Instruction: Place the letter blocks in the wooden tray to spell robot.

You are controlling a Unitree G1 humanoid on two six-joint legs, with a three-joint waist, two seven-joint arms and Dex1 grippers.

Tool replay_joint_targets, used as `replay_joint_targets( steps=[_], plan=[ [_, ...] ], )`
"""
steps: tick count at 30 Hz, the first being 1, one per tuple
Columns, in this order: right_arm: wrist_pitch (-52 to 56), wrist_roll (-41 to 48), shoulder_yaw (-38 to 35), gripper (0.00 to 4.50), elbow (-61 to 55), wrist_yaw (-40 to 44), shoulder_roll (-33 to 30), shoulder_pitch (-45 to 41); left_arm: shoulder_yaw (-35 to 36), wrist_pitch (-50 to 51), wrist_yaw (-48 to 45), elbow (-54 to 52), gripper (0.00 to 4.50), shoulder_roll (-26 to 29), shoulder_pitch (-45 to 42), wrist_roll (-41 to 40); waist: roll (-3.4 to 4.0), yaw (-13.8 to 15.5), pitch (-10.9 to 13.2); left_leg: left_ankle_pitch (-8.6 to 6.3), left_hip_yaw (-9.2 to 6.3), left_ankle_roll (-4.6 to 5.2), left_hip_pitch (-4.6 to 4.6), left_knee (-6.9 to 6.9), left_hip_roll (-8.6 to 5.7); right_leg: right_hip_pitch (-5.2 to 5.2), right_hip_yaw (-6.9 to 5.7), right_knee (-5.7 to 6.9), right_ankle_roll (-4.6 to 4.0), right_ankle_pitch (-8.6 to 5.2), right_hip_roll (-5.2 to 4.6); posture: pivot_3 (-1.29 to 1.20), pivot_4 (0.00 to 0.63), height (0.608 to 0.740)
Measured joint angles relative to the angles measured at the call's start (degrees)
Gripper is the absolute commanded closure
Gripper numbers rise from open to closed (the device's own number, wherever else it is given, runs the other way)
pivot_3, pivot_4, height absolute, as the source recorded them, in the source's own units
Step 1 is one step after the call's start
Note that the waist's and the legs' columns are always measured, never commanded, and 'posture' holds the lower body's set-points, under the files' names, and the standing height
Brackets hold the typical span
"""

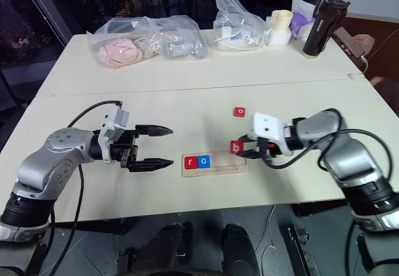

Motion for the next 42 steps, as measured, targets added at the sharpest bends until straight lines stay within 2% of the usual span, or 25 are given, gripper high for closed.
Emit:
replay_joint_targets(
  steps=[3,11,42],
  plan=[
    [0.25,-2.04,3.66,3.37,1.93,-0.54,2.95,-1.71,-0.03,0.04,0.23,-1.23,0.0,0.0,0.64,-0.05,0.0,0.43,0.0,0.0,0.01,0.0,-0.02,0.04,-0.01,-0.02,0.01,0.01,0.01,0.01,0.0,0.0,0.15,0.738],
    [-2.01,-4.93,7.7,3.37,5.89,1.24,3.75,-3.09,-0.01,0.16,0.77,-2.79,0.0,0.06,1.87,-0.09,0.0,0.53,0.0,-0.01,0.01,0.0,-0.03,0.22,-0.03,0.06,0.0,0.05,0.0,0.02,0.01,0.0,0.15,0.738],
    [-3.19,-7.63,7.71,3.37,8.8,2.66,5.73,-4.47,-0.01,-0.07,2.06,-2.93,0.0,-0.03,1.53,-0.03,0.0,0.55,0.0,0.0,0.02,0.0,-0.02,0.29,-0.02,0.04,0.01,0.16,0.06,0.06,0.04,0.0,0.15,0.738]
  ],
)
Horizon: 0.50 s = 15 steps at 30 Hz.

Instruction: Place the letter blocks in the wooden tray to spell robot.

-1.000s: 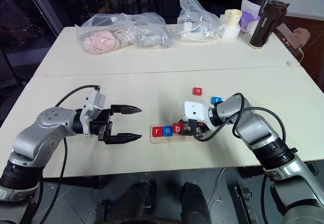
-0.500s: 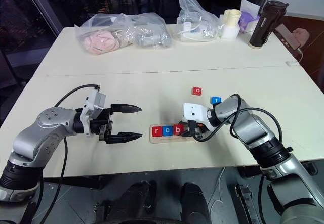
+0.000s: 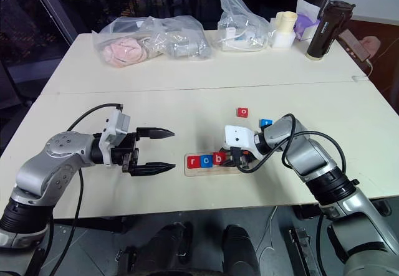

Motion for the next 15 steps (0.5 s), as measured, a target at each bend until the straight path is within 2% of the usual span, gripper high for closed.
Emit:
replay_joint_targets(
  steps=[15],
  plan=[
    [0.14,-0.17,0.0,3.37,-0.58,0.42,-0.02,0.04,-0.03,-0.21,0.38,0.37,0.0,-1.1,-0.69,0.21,0.0,-0.01,0.0,0.0,0.0,0.0,0.0,0.03,0.0,0.0,0.0,0.03,0.0,0.0,0.0,0.0,0.15,0.738]
  ],
)
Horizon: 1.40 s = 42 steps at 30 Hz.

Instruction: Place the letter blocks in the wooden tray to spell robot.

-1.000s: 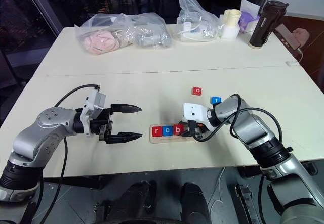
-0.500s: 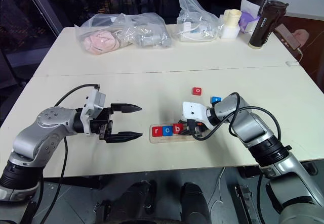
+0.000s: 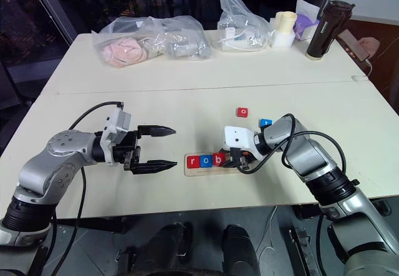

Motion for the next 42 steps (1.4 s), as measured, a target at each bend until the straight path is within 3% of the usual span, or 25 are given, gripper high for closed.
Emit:
replay_joint_targets(
  steps=[6,7,14,26,42],
  plan=[
    [0.16,0.0,0.0,0.39,0.0,0.02,0.0,0.0,0.0,0.0,0.38,0.0,0.0,0.0,0.0,0.02,0.0,0.0,0.0,0.0,0.0,0.0,0.0,0.01,0.0,0.0,0.0,0.01,0.0,0.0,0.0,0.0,0.15,0.738],
    [0.3,0.0,0.0,0.06,0.0,0.03,0.0,0.0,0.0,0.0,0.44,0.0,0.0,0.0,0.0,0.02,0.0,0.0,0.0,0.0,0.0,0.0,0.0,0.01,0.0,0.0,0.0,0.01,0.0,0.0,0.0,0.0,0.15,0.738],
    [0.55,-0.01,-0.15,0.06,0.01,-1.18,0.22,-0.02,-0.02,0.0,0.59,0.05,0.0,-0.02,-0.18,0.07,0.0,0.0,0.0,0.0,0.0,0.0,0.0,0.02,0.0,0.0,0.0,0.02,0.0,0.0,0.0,0.0,0.15,0.738],
    [-5.27,-3.84,-4.59,0.06,9.19,-12.31,2.7,-4.89,-0.77,0.0,0.6,1.08,0.0,-0.41,-0.84,0.22,0.0,0.03,0.0,0.0,0.01,0.0,0.0,0.22,-0.02,-0.02,0.01,0.26,-0.01,-0.01,0.0,0.0,0.15,0.738],
    [-3.69,-4.21,-4.35,0.06,2.78,-9.7,2.8,0.41,-1.14,-0.11,0.63,1.57,0.0,-0.56,-1.24,0.5,0.0,0.0,0.0,0.0,0.03,0.0,0.0,0.28,0.0,-0.07,0.05,0.4,-0.14,-0.08,0.0,0.0,0.15,0.738]
  ],
)
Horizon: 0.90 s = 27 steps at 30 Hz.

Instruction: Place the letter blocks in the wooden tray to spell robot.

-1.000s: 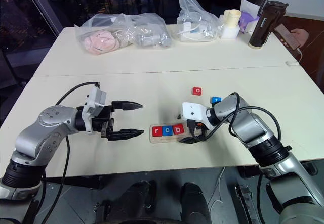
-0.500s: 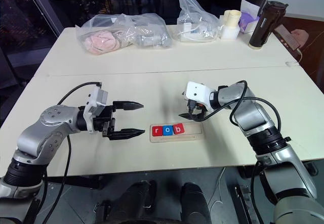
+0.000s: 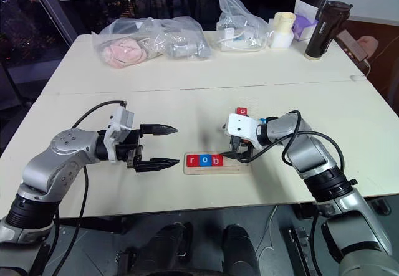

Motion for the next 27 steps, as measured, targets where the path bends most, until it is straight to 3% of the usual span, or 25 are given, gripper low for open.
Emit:
replay_joint_targets(
  steps=[10,16,22,27],
  plan=[
    [1.2,-0.15,-2.5,0.06,0.92,-4.54,1.06,-1.71,-0.1,-0.06,0.05,0.19,0.0,-0.63,-0.2,0.12,0.0,-0.05,0.0,0.0,0.01,0.0,0.0,0.0,0.0,-0.01,0.01,0.0,-0.01,0.0,0.0,0.0,0.15,0.738],
    [13.16,-2.99,-8.39,0.06,10.78,-22.09,8.81,-10.32,-0.35,-0.28,0.14,0.23,0.0,-1.12,-0.23,0.37,-0.01,-0.1,0.0,0.01,0.03,-0.02,0.0,-0.05,0.01,-0.1,0.07,0.09,-0.02,0.0,0.02,0.0,0.15,0.738],
    [28.96,-3.95,-13.3,0.06,16.24,-37.85,18.75,-12.68,-0.42,-0.39,0.21,0.43,0.0,-1.65,-0.31,0.58,0.0,-0.12,0.0,0.02,0.06,-0.03,-0.01,-0.12,-0.03,-0.15,0.14,0.1,0.1,0.08,0.04,0.0,0.15,0.738],
    [32.57,-4.16,-14.82,0.06,19.34,-46.48,23.49,-15.1,-0.46,-0.39,0.54,0.47,0.0,-1.83,-0.32,0.6,0.02,-0.44,0.0,0.03,0.11,-0.03,0.0,-0.13,-0.02,-0.18,0.19,0.12,0.11,0.09,0.19,0.0,0.15,0.738]
  ],
)
